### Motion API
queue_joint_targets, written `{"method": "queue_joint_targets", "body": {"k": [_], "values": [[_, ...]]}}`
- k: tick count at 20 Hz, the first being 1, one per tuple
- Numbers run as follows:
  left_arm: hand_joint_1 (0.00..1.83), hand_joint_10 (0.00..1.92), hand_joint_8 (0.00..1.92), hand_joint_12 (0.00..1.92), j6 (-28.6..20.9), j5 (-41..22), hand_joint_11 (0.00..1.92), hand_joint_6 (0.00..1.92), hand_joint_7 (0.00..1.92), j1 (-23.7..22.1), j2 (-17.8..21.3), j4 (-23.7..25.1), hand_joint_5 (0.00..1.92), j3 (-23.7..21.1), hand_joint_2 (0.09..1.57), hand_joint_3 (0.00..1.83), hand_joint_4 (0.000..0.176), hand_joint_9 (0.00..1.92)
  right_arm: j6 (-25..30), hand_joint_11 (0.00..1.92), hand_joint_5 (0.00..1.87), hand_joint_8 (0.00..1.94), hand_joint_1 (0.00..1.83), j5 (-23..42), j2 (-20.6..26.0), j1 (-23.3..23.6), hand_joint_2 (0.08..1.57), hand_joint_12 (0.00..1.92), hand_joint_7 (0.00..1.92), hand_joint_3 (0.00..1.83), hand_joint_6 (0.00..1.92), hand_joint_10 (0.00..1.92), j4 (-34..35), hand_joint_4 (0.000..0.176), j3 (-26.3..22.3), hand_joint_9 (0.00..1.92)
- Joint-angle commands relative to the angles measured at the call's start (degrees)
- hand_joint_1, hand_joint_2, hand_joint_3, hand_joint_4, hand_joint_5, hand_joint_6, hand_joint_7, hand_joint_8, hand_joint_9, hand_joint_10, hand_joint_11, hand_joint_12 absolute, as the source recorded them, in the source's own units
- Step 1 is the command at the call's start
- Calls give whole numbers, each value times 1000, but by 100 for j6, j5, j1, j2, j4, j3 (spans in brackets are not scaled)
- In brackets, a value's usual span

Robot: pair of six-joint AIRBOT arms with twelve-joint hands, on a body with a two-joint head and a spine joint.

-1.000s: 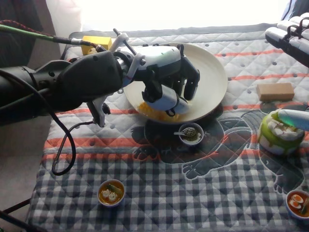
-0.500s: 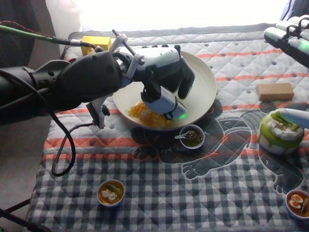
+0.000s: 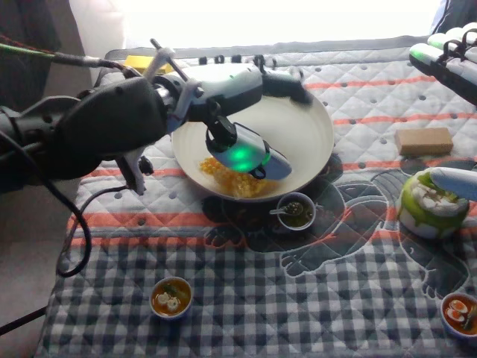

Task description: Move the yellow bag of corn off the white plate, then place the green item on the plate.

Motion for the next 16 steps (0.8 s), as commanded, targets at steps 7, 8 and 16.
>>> {"method": "queue_joint_targets", "body": {"k": [7, 8, 16], "values": [[800, 30, 8, 816, -628, -587, 0, 11, 98, 95, 377, 823, 164, -399, 1031, 0, 121, 111, 122, 0, 0, 0, 460, 721, 4, -34, 1231, 554, 0, 0, 0, 0, -31, 0, 15, 0], [817, 42, 11, 1016, -628, -491, 0, 17, 137, 138, 378, 831, 203, -393, 1011, 0, 119, 157, 123, 0, 0, 0, 458, 721, 4, -34, 1228, 517, 0, 0, 0, 0, -31, 0, 15, 0], [1067, 87, 39, 1460, -640, -22, 0, 38, 321, 370, 181, 674, 418, -126, 1083, 3, 80, 299, 186, 0, 0, 0, 561, 722, -45, -51, 1257, 601, 0, 1, 0, 0, -29, 20, 34, 0]]}}
